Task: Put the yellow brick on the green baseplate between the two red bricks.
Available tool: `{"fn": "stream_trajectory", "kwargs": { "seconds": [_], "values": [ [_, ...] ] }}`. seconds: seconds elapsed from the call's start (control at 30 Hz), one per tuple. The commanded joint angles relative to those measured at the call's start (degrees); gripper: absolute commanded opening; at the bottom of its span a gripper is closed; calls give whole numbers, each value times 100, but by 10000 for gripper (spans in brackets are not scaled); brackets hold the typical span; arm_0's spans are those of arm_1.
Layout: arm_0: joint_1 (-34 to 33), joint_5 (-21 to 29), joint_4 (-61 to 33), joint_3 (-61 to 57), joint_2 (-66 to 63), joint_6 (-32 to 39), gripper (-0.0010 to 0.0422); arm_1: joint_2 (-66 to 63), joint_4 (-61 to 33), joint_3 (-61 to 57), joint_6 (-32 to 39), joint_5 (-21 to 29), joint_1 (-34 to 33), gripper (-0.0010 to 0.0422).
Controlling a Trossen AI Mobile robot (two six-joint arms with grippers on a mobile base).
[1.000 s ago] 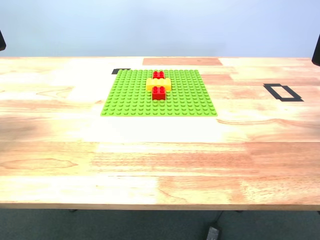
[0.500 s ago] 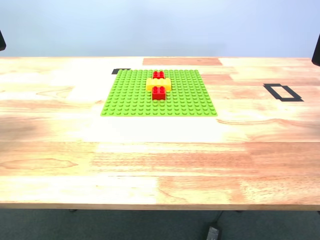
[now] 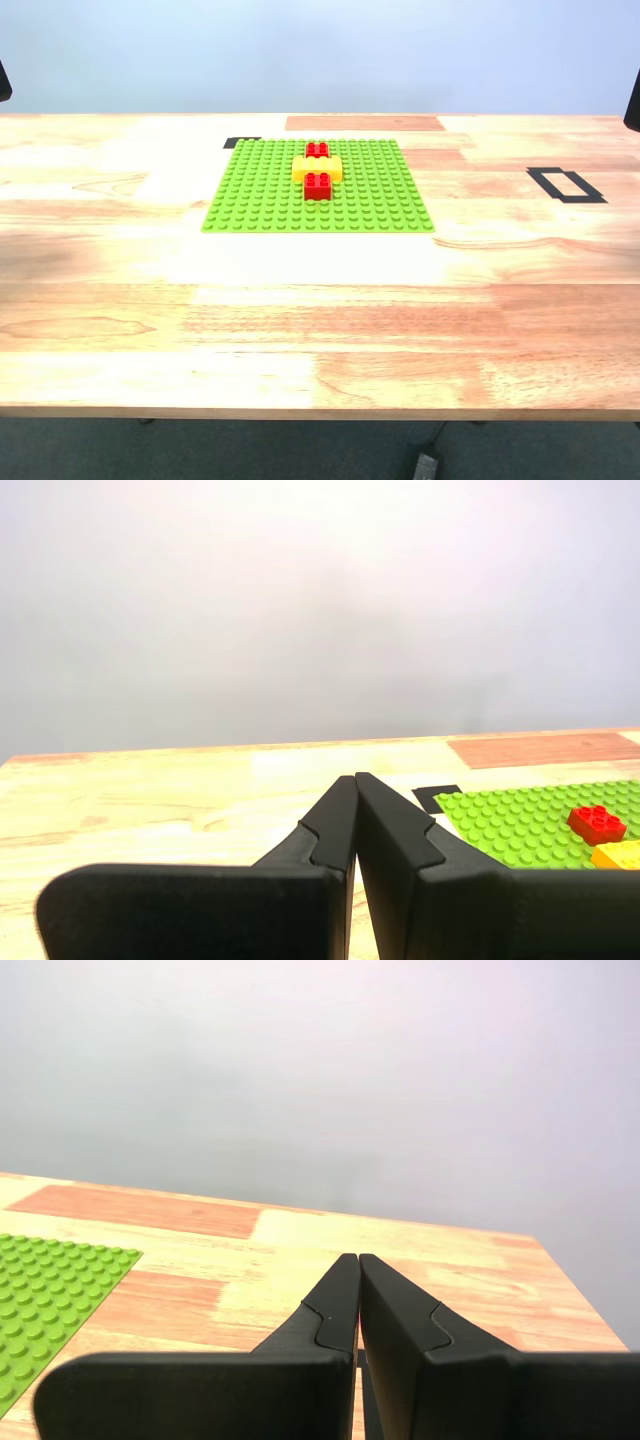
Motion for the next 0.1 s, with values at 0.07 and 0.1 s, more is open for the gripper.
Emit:
{"fn": "stream_trajectory", "kwargs": {
  "seconds": [0.07,0.1],
  "values": [
    [2,2,0,0,2,2,0,2,0,2,2,-13,2,0],
    [2,2,0,0,0,2,0,2,0,2,2,-13,2,0]
  ]
}}
